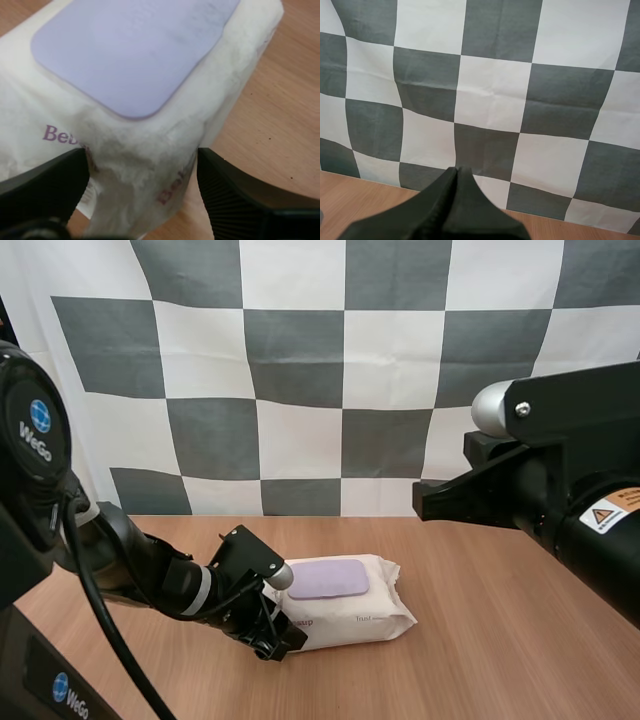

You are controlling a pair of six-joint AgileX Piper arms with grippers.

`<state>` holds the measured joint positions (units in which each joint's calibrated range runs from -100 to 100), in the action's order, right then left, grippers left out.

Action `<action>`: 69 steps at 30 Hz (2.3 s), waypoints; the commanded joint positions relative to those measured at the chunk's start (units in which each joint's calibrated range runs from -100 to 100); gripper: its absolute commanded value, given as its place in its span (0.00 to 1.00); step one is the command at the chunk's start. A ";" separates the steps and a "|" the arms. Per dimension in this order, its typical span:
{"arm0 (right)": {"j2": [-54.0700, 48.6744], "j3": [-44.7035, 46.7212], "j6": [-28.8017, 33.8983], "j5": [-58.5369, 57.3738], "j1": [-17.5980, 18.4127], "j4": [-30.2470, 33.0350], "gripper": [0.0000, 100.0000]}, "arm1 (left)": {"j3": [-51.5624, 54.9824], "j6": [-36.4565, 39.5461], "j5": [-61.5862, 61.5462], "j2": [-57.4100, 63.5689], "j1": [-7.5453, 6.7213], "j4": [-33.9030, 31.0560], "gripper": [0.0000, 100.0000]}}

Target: Open the wet wipes lid

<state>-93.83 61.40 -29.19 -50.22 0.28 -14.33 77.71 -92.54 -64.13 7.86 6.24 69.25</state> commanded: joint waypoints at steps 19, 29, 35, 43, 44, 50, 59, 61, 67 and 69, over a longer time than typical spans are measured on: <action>0.06 0.00 -0.02 -3.99 -0.04 -0.38 0.00 | -0.89 -0.73 -2.46 -2.23 0.00 3.33 0.00; 3.63 1.28 -21.62 -21.01 -0.04 -15.08 0.00 | -0.88 -0.73 -4.64 -2.23 0.00 3.33 0.00; 13.10 3.68 -41.28 -31.63 -0.04 -26.40 0.00 | -0.88 -0.73 -4.64 -2.23 0.00 3.33 0.00; 27.61 3.68 -52.28 -31.63 -0.04 -24.06 0.00 | -0.88 -0.73 -4.62 -2.23 0.00 3.19 0.00; 29.76 3.68 -52.42 -31.63 -0.04 -23.11 0.00 | -0.88 -0.73 -4.62 -2.23 0.00 3.19 0.00; 40.69 3.68 -55.19 -31.02 -0.04 -22.30 0.00 | -0.88 -0.73 -4.62 -2.23 0.00 2.98 0.00; 50.72 3.68 -50.92 -11.33 8.35 -17.79 0.00 | -0.88 -0.73 -4.46 -2.23 0.00 2.99 0.00; 52.09 3.68 -45.52 -5.27 12.58 -12.69 0.00 | -0.88 -0.73 -4.46 -2.23 0.00 2.99 0.00; 56.46 3.68 -23.55 8.63 21.91 8.89 0.00 | -0.88 -0.73 -3.71 -2.23 0.00 2.99 0.00; 57.38 3.68 -19.71 11.17 22.62 13.60 0.00 | -0.88 -0.73 -3.71 -2.23 0.00 2.99 0.00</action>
<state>-36.85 65.07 -78.62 -43.74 16.48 -18.37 76.88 -92.54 -68.15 5.70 6.24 72.29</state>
